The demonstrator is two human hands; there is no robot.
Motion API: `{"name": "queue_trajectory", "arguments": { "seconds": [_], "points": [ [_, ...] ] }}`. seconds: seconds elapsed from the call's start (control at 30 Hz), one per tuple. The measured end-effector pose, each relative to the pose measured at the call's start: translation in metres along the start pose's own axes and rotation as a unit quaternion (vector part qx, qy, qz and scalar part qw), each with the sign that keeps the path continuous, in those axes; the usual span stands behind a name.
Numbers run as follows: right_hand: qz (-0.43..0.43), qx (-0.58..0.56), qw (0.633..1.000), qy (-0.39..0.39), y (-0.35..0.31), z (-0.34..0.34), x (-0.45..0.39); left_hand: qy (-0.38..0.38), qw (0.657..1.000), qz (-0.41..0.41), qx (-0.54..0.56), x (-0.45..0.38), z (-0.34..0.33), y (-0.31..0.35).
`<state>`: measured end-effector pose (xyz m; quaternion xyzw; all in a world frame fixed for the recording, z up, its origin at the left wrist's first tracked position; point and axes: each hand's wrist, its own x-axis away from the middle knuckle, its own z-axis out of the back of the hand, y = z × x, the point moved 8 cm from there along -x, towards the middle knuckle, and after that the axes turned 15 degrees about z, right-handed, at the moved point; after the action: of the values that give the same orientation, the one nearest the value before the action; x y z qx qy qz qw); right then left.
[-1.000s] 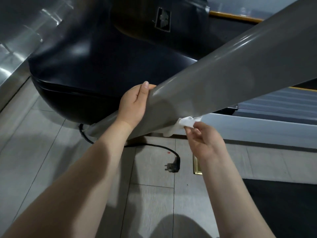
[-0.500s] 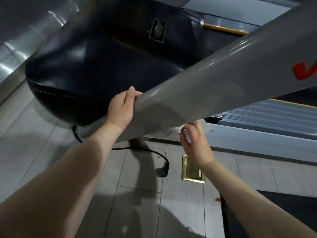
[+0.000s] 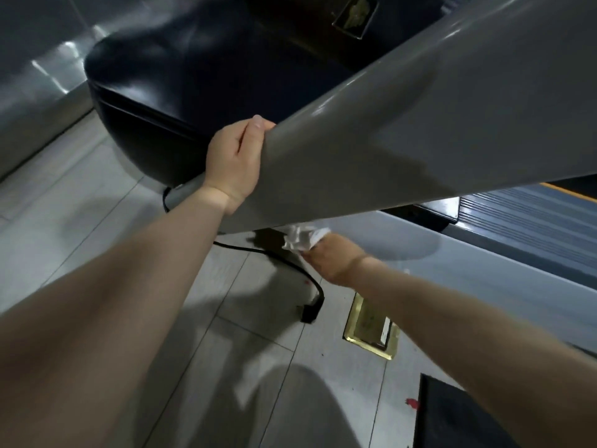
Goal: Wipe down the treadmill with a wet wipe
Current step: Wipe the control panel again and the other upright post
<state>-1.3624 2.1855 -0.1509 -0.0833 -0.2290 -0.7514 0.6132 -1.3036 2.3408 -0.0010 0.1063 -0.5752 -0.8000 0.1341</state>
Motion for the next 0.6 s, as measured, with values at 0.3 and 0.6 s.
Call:
{"name": "queue_trajectory", "arguments": {
  "seconds": [0.3,0.6],
  "points": [
    [0.012,0.068,0.994,0.089,-0.006,0.018,0.017,0.008,1.000,-0.017,0.003,-0.003,0.001,-0.002],
    [-0.008,0.168,0.982,-0.082,-0.007,-0.002,0.022,0.028,0.999,0.003,-0.032,0.001,0.004,-0.003]
  ]
}}
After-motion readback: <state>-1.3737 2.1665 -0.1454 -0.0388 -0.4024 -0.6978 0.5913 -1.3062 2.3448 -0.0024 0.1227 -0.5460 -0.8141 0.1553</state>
